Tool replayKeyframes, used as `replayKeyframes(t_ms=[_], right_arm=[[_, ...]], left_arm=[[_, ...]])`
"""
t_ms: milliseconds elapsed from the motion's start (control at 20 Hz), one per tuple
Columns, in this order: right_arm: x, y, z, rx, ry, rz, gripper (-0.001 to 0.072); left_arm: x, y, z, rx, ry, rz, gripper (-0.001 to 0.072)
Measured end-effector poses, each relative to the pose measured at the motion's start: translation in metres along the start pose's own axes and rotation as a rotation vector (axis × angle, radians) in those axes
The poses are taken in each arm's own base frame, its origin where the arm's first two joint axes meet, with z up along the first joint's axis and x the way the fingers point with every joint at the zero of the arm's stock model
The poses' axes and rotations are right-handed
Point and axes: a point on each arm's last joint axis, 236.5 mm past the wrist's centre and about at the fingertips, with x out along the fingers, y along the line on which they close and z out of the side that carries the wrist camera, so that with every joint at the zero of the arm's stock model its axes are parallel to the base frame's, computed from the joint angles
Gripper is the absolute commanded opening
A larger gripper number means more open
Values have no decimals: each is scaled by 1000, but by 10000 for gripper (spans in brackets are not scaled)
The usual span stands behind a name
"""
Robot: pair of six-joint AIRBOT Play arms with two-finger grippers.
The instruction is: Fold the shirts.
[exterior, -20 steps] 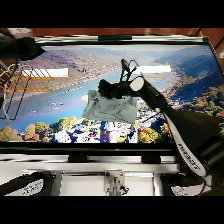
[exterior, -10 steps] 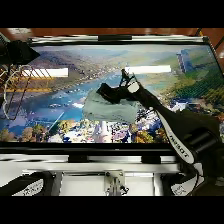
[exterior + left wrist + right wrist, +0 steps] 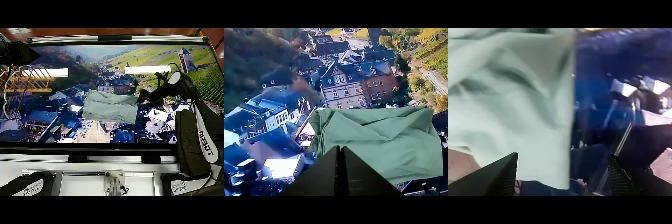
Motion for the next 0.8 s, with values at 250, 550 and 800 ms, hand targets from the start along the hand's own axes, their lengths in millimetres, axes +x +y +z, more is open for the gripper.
replayKeyframes(t_ms=[250,550,800], right_arm=[[29,-1,4,68,26,108,676],[64,19,-13,62,115,186,608],[71,30,-21,-24,120,181,64]], left_arm=[[0,0,0,2,0,0,34],[0,0,0,2,0,0,34],[-1,0,0,2,0,0,34]])
